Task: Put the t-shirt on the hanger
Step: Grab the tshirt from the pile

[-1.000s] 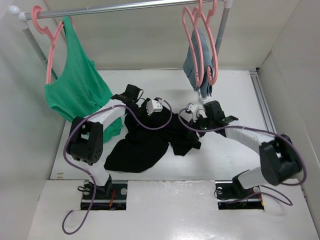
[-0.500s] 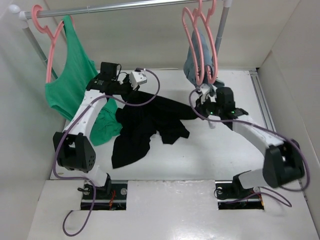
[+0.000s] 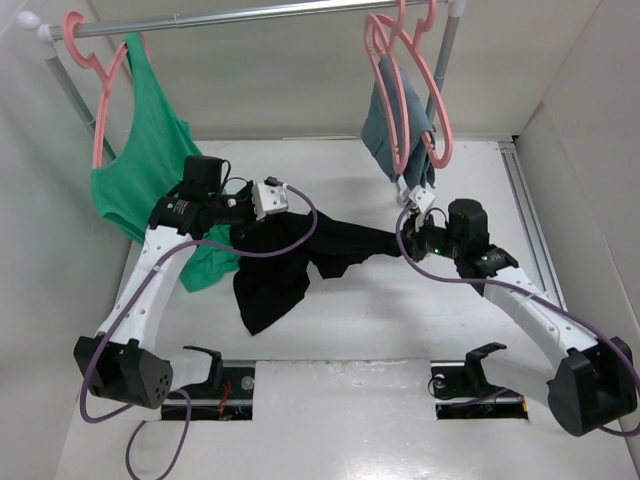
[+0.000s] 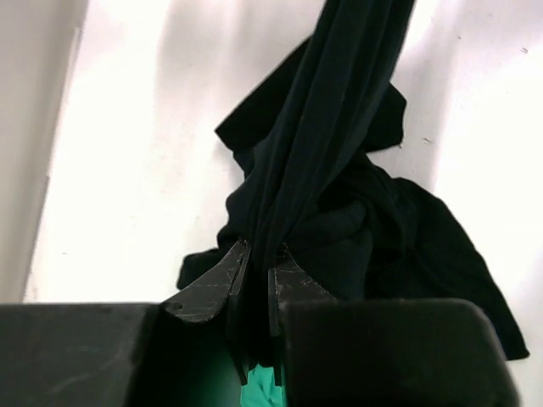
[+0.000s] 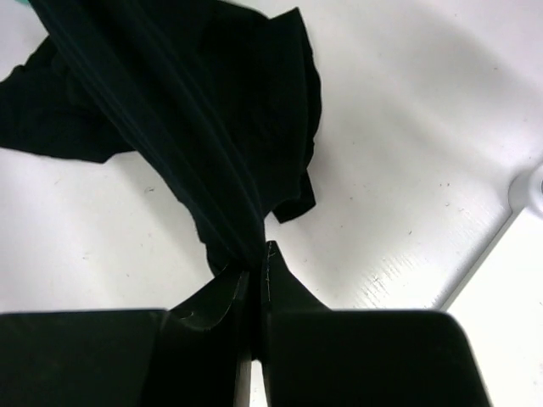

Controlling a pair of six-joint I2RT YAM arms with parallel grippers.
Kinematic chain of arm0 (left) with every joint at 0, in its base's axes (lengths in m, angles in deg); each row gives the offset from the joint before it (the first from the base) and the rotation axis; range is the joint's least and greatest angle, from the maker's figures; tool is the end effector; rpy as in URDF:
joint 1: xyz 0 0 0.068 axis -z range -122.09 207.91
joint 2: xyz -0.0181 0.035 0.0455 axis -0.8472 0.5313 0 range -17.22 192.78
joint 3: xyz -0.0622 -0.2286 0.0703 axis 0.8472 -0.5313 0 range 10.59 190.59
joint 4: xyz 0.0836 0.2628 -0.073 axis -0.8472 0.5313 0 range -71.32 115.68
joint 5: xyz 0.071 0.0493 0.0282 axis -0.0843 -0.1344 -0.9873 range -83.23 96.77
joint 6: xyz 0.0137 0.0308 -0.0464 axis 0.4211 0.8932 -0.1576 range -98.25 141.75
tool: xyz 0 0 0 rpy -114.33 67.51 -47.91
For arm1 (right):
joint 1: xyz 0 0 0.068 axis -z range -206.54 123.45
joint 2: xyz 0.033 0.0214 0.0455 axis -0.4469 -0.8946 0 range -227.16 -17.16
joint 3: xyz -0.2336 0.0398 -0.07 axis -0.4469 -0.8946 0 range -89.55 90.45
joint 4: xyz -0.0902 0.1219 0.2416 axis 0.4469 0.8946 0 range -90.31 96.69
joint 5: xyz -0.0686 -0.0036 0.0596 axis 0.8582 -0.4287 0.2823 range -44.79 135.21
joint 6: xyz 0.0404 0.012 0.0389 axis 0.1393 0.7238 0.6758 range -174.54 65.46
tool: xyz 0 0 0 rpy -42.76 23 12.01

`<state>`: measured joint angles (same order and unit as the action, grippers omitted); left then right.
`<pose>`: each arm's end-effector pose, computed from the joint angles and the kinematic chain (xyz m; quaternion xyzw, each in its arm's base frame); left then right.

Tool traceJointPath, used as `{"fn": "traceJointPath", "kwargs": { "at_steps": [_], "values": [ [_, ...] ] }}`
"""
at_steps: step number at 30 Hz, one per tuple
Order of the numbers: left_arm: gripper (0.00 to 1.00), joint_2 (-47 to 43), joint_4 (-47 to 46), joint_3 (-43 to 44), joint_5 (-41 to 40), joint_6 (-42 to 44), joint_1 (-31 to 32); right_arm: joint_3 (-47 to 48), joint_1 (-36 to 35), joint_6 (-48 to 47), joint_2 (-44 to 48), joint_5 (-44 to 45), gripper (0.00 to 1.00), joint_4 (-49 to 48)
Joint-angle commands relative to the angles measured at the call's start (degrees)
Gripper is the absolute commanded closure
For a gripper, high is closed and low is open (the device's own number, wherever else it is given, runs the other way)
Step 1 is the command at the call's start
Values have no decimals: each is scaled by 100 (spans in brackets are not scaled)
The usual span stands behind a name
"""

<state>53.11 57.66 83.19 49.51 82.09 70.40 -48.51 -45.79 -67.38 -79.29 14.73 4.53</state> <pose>0.2782 -0.0899 0.3456 0.6256 0.5728 -0.1284 0.5138 0.2584 0.1120 0.2343 -0.3601 0.7475 0.2511 0.4985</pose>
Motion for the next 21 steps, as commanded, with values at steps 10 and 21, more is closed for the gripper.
{"fn": "traceJointPath", "kwargs": {
  "at_steps": [10,21],
  "values": [
    [0,-309,-496,-879,-400,-249,-237,798,-1264,-1130,-824,603,100,673],
    [0,261,-1245,-1090,1166,-84,359,3242,-2206,-2231,-2918,798,100,931]
  ]
}}
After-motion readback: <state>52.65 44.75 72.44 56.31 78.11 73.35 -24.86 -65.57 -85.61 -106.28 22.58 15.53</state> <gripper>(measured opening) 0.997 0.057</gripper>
